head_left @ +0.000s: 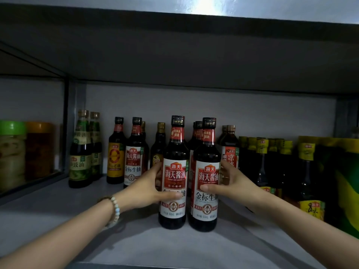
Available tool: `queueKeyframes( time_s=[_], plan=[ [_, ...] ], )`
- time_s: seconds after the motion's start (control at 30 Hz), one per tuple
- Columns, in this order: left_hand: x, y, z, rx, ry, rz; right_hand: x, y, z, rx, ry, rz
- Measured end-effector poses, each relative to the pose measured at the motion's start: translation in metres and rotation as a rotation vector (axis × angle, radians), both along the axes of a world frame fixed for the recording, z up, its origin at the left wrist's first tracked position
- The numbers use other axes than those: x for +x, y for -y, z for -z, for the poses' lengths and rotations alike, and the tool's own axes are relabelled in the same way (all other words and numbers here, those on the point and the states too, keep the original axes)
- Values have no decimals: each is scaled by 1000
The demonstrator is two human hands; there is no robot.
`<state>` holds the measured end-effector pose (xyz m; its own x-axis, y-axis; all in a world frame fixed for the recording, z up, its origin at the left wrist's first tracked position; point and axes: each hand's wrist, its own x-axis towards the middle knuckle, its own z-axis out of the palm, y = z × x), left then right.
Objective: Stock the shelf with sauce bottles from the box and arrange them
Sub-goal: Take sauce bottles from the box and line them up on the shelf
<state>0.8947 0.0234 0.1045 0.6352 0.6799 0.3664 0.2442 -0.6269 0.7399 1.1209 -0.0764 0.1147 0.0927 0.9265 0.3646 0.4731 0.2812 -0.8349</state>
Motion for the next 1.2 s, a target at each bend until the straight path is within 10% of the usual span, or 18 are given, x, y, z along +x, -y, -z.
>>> queueKeyframes(
  time_s=[1.2],
  plan=[
    [40,-57,6,12,2,72,27,-79,9,24,-110,41]
  ],
)
